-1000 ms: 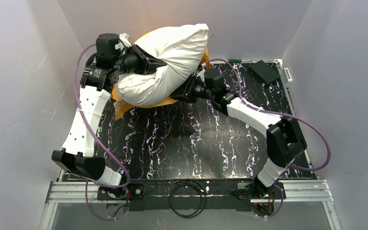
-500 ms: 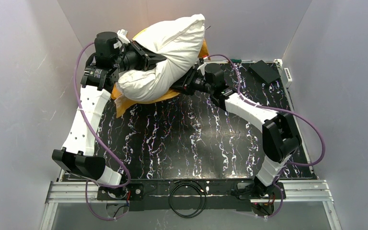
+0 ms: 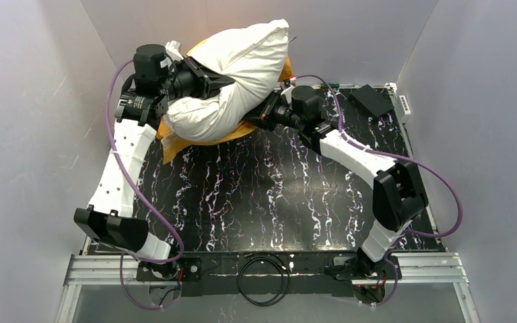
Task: Put the pillow into the pillowcase
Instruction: Stuff the pillow into the pillowcase.
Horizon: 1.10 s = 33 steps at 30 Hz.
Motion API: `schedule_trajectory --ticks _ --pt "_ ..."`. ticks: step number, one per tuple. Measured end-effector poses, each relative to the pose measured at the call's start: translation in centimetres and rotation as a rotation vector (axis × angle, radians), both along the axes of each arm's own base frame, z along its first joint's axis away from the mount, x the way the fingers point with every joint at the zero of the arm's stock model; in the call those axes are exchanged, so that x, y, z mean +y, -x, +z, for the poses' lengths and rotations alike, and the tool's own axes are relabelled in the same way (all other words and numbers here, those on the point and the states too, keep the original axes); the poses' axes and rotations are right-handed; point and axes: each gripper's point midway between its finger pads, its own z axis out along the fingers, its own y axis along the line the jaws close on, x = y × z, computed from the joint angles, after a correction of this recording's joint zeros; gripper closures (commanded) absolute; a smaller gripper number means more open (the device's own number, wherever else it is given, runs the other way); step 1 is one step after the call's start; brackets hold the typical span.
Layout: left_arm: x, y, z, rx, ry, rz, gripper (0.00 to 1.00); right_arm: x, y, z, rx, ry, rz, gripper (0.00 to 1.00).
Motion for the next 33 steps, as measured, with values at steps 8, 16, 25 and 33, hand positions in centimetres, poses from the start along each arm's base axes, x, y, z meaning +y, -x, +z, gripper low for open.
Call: schedule_trajectory --ticks 8,16,25,33 --pt "-0.1 -0.4 -0.1 -0.011 0.013 0.001 1.00 0.9 -1.3 0.5 0.002 -0.024 -0.006 0.82" --pt "0.0 -0.5 -0.4 0.003 0.014 0.008 1.00 1.1 -3.1 -2.7 0.012 0.006 -0.062 0.59" --pt "-0.2 0.1 -1.2 0.042 0.008 -0.012 1.00 0.5 -3.8 -7.6 0.074 0.127 -0.103 0.34" --pt "-0.1 -0.1 -1.3 0.048 0.009 -0.010 1.00 1.4 -4.9 -8.7 0.070 0.151 -0.095 0.46"
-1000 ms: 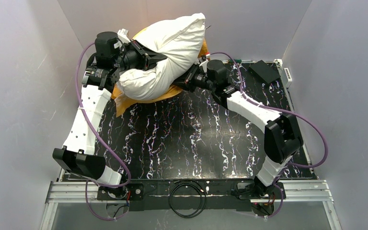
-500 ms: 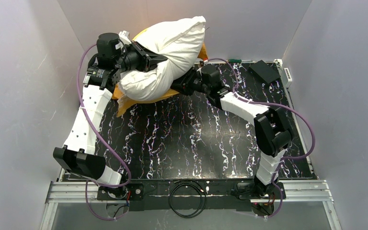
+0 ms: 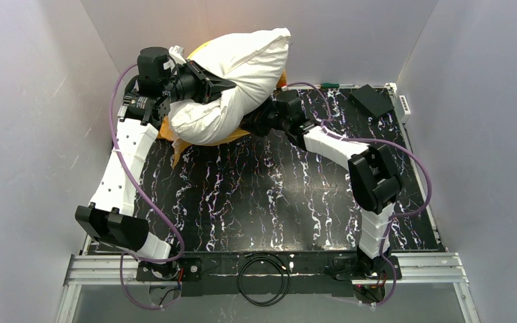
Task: Put the pillow into the pillowcase
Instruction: Stuff the pillow into the pillowcase.
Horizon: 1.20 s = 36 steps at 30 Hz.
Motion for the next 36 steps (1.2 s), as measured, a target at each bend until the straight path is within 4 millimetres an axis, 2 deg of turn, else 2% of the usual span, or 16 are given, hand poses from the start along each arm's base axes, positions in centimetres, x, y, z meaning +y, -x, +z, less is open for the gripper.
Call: schedule_trajectory --ticks 3,8,13,14,16,18,19,24,27,30,36 --pt "0.0 0.0 0.0 0.003 0.002 -0.002 1.00 0.3 -0.5 -1.4 0.016 0.021 0.002 0.52" --pt "-0.1 0.1 0.0 0.011 0.009 -0.007 1.00 0.8 -1.1 -3.2 0.039 0.062 0.011 0.48" --pt "0.0 0.1 0.1 0.017 0.016 -0.004 1.00 0.9 -1.3 -3.3 0.029 0.080 0.023 0.53" --pt "0.1 0.1 0.1 0.018 0.018 -0.005 1.00 1.0 -1.4 -3.4 0.027 0.082 0.025 0.57" --pt "0.1 0.1 0.1 0.021 0.021 -0.005 1.00 1.1 -1.5 -3.6 0.021 0.085 0.028 0.71" --pt "0.1 0.1 0.1 0.022 0.022 -0.005 1.00 1.4 -1.8 -3.9 0.015 0.090 0.032 0.92" --pt "0.1 0.1 0.1 0.023 0.023 -0.005 1.00 1.5 -1.9 -4.2 0.014 0.094 0.034 0.97" --pt "0.3 0.1 0.1 0.028 0.026 -0.006 1.00 1.5 -1.8 -5.0 -0.012 0.111 0.058 0.99" --pt "0.3 0.1 -0.3 0.036 0.028 -0.012 1.00 0.8 -0.9 -5.1 -0.052 0.124 0.081 0.99" --pt "0.2 0.4 -0.9 0.052 0.025 -0.025 1.00 -0.9 1.3 -4.4 -0.089 0.126 0.106 0.99" --pt "0.5 1.1 -1.8 0.049 -0.008 -0.037 1.00 -4.3 6.2 0.7 -0.203 0.048 0.163 0.99"
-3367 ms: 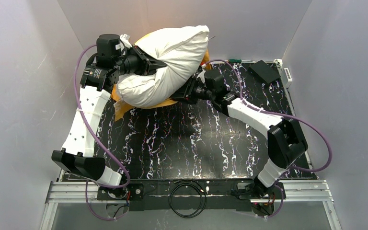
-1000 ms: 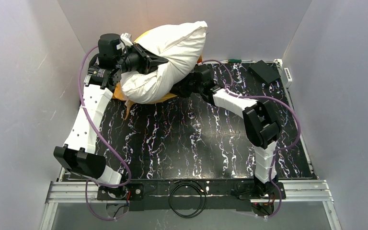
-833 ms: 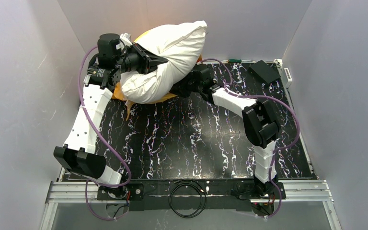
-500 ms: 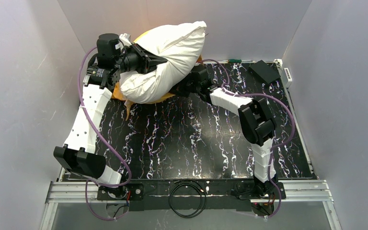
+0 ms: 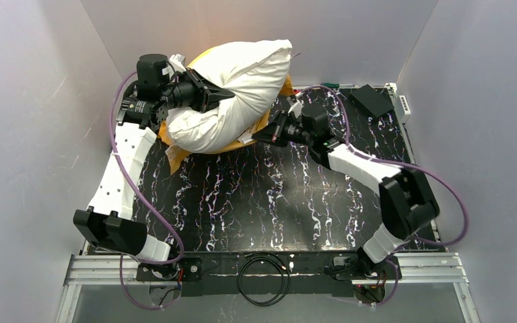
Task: Put the pillow into the pillowcase
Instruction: Stuff the pillow into the pillowcase.
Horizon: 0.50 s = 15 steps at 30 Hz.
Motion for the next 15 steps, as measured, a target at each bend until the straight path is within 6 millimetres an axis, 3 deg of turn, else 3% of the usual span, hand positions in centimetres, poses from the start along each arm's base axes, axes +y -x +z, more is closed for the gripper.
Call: schedule_trajectory --ticks 5,9,10,13,15 --pt "0.4 0.7 -1.1 0.004 -0.046 -0.004 1.00 -1.3 3.5 3.7 -0.082 -0.096 0.084 0.99" --pt "0.5 1.1 -2.1 0.026 -0.064 -0.012 1.00 -1.5 4.9 3.8 -0.084 -0.134 0.127 0.99" --pt "0.5 1.1 -2.3 0.030 -0.065 -0.014 1.00 -1.5 5.1 3.5 -0.072 -0.134 0.131 0.95" --pt "0.5 1.2 -2.5 0.032 -0.069 -0.018 1.00 -1.4 4.9 2.7 -0.037 -0.120 0.127 0.61" --pt "0.5 1.2 -2.4 0.030 -0.070 -0.018 1.00 -1.1 4.2 2.1 -0.006 -0.105 0.114 0.53"
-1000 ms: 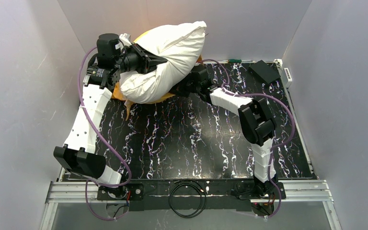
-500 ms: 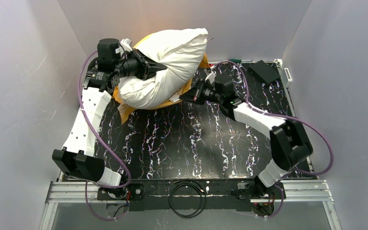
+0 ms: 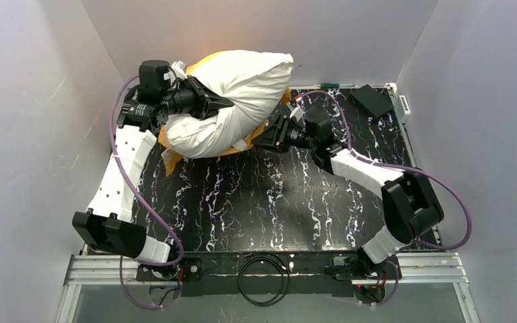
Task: Put the pillow into the pillowcase
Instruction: Stuff the pillow into the pillowcase.
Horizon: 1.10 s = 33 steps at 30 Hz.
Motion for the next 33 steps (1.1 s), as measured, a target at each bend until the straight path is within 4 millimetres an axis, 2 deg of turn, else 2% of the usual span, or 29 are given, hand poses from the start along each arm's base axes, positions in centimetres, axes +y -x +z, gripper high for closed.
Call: schedule_trajectory --ticks 6,14,22,24,27,31,33 --pt "0.0 -0.1 0.0 -0.006 0.004 0.000 1.00 1.1 -2.5 -1.8 0.092 0.027 -0.048 0.48" --pt "0.0 0.1 0.0 -0.006 0.009 0.000 1.00 2.7 -5.3 -5.4 0.232 0.056 -0.117 0.46" --pt "-0.1 0.0 0.2 -0.014 0.019 0.001 1.00 4.7 -8.1 -6.6 0.287 0.039 -0.159 0.46" --pt "-0.1 -0.1 0.2 -0.016 0.020 0.003 1.00 5.3 -8.9 -6.6 0.292 0.032 -0.166 0.53" --pt "0.0 -0.2 0.3 -0.024 0.022 0.006 1.00 6.0 -9.7 -6.7 0.301 0.028 -0.175 0.76" --pt "0.0 -0.3 0.2 -0.023 0.021 0.009 1.00 6.2 -10.1 -6.7 0.304 0.059 -0.180 0.96" --pt "0.0 -0.3 0.2 -0.023 0.020 0.010 1.00 6.1 -9.9 -7.0 0.284 0.093 -0.171 0.99"
